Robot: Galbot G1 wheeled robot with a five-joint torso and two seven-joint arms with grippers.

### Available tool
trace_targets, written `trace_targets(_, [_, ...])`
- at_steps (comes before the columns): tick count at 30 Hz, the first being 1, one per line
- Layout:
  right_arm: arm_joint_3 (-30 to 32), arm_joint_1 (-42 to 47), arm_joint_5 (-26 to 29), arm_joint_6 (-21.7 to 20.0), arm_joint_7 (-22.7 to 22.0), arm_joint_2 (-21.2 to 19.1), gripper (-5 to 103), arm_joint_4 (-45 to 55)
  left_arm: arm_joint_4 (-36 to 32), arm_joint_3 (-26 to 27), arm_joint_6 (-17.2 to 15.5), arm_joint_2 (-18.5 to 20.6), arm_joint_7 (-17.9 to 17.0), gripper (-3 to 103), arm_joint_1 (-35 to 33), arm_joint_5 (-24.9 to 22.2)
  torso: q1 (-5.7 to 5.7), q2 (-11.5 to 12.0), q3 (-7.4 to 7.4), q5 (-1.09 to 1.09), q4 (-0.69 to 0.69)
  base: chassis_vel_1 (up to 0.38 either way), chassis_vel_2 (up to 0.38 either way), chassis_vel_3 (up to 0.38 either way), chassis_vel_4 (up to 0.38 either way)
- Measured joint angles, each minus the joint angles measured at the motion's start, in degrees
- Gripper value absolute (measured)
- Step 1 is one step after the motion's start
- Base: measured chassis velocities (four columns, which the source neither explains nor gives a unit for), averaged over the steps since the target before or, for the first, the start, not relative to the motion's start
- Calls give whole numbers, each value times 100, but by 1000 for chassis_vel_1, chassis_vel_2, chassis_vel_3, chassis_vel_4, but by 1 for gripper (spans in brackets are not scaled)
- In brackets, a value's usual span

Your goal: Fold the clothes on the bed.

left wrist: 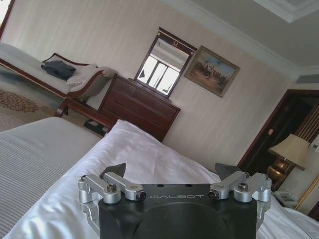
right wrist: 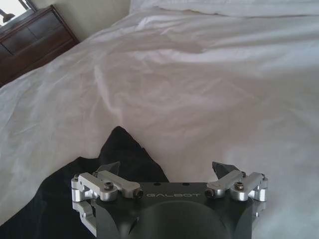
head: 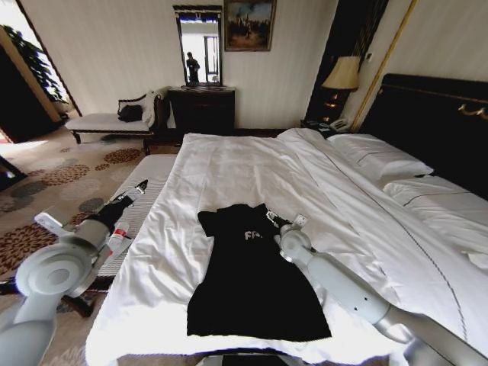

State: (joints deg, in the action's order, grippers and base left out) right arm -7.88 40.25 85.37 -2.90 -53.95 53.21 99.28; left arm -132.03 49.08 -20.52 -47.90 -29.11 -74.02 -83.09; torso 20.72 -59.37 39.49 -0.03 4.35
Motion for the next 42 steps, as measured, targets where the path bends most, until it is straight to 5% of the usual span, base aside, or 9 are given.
trace_targets(5, [333,323,355,-165,-266,189,100,30,-36,-95,-8,-2,-14,100,80,37,0,0,0,1,-2,0,0,0,0])
trace_targets(16, [345,268,222,-147,-86,531,100,-356,-91,-9,-11,-12,-27,100,-90,78,0,0,0,0,-3,0,0,0,0])
trace_targets(17, [330,234,180,-117,-45,536,90,-383,-89,20,-11,-21,-25,100,-129,79,0,0,0,0,-2,0,0,0,0])
trace_targets(19, [324,217,167,-101,-31,536,90,-386,-87,32,-11,-26,-24,100,-143,80,0,0,0,0,-2,0,0,0,0])
trace_targets(23, [317,189,168,-74,-15,522,68,-341,-70,47,-10,-47,-21,100,-161,92,0,0,0,0,-1,0,0,0,0])
trace_targets(25, [317,189,168,-72,-11,523,68,-333,-68,41,-10,-51,-20,100,-157,99,0,0,0,0,-1,0,0,0,0])
trace_targets(42, [278,135,-81,92,286,487,4,-425,-13,-88,-4,-96,-7,100,-113,307,0,0,0,0,-2,0,0,0,0])
